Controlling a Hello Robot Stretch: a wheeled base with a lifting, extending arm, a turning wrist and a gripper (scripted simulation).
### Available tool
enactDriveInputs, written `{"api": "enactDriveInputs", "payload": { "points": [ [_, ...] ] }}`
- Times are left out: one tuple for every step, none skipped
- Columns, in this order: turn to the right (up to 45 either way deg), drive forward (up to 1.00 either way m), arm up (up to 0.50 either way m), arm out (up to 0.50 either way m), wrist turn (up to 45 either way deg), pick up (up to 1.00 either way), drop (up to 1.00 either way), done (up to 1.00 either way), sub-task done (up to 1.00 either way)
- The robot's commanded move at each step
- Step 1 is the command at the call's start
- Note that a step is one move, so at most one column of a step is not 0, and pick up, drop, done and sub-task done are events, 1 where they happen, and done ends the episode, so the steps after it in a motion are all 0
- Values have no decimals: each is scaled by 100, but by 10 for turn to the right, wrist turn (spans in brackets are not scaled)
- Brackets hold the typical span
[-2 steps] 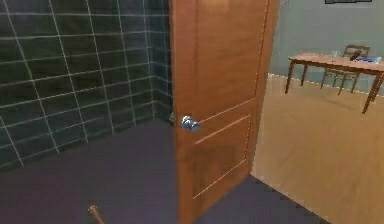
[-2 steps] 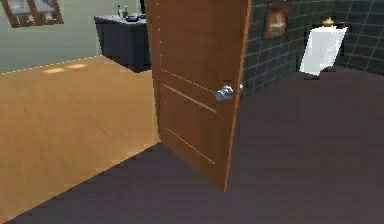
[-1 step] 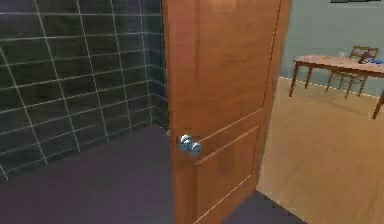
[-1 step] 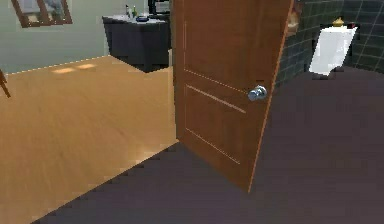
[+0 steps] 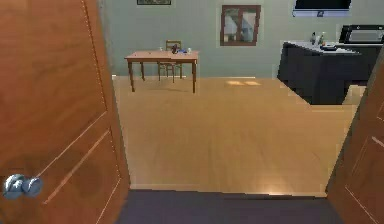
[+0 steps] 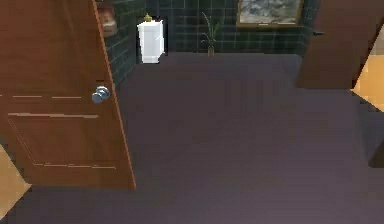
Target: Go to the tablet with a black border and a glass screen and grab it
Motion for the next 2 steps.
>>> {"api": "enactDriveInputs", "payload": {
  "points": [
    [450,0,0,0,0,0,0,0,0],
    [90,0,0,0,0,0,0,0,0]
  ]
}}
